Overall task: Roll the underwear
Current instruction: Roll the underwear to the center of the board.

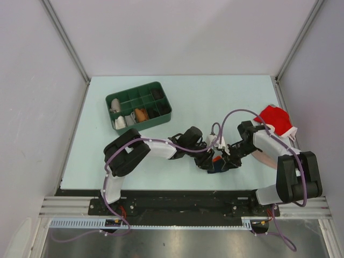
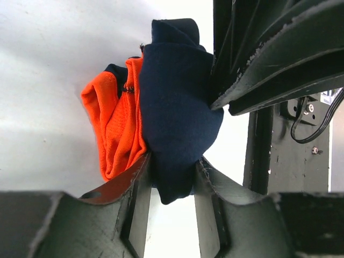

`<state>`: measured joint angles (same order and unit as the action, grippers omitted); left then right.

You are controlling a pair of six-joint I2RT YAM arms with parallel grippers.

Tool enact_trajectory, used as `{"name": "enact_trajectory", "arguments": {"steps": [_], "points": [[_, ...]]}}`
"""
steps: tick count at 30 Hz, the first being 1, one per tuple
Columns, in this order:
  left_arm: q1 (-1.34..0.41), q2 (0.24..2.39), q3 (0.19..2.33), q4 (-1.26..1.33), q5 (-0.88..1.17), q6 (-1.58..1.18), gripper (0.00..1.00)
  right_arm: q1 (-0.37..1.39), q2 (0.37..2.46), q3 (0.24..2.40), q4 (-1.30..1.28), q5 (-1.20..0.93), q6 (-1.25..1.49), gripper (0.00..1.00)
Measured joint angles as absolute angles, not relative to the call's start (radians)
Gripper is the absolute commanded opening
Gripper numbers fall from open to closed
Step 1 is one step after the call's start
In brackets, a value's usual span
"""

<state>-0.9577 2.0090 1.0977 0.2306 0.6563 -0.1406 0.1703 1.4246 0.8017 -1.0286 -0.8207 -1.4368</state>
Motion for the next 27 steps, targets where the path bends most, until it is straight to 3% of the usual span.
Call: {"name": "enact_trajectory", "arguments": {"steps": [4, 11, 27], "points": [[-0.958, 2.009, 1.100, 0.226, 0.653, -0.143, 0.40, 0.160, 1.391, 0.793, -1.021, -0.816, -1.430, 0.33], [-0.958, 2.010, 1.101, 0.225, 0.653, -0.150, 0.39, 0.044, 1.270, 0.804, -1.029, -0.876, -1.407, 0.76], [-0.958, 2.011, 1.096, 0.239, 0.650, -0.166, 0.39, 0.010, 1.618, 0.925, -0.955, -0.863, -1.013, 0.81]]}}
